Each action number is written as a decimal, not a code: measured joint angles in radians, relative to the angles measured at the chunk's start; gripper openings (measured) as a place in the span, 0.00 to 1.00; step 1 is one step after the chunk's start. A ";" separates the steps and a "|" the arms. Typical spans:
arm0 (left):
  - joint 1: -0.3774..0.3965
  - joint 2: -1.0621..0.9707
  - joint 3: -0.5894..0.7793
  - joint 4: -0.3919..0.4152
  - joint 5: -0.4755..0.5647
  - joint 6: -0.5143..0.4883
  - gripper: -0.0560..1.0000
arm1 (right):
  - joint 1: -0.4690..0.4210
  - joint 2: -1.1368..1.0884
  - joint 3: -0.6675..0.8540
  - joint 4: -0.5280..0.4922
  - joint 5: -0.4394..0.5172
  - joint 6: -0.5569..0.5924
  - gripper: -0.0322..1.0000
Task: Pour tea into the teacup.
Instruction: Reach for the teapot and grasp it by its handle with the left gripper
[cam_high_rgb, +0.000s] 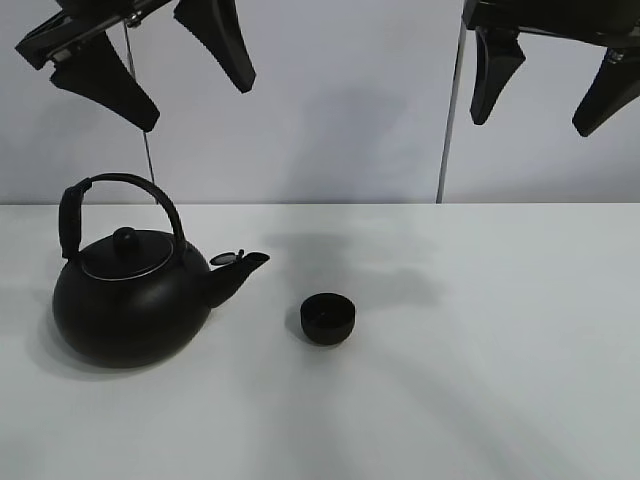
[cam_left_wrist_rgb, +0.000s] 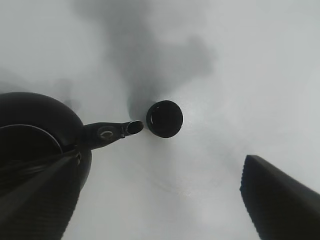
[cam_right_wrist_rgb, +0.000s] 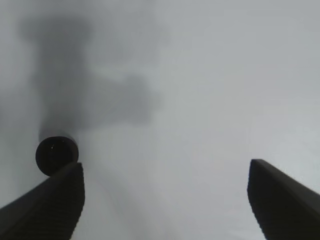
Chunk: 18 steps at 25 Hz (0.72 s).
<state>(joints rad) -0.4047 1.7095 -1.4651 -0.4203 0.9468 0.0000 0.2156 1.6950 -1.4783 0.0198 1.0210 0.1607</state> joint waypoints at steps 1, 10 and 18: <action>0.000 0.000 0.000 0.000 0.000 0.000 0.65 | -0.001 0.000 0.000 0.001 0.006 0.000 0.63; 0.000 0.000 0.000 0.000 0.000 0.000 0.65 | -0.001 0.000 0.000 0.016 0.008 0.000 0.63; 0.000 0.000 0.000 0.000 0.000 0.000 0.65 | -0.001 0.000 0.000 0.023 0.008 0.000 0.63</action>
<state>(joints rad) -0.4047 1.7095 -1.4651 -0.4203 0.9468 0.0000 0.2145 1.6950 -1.4783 0.0431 1.0287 0.1607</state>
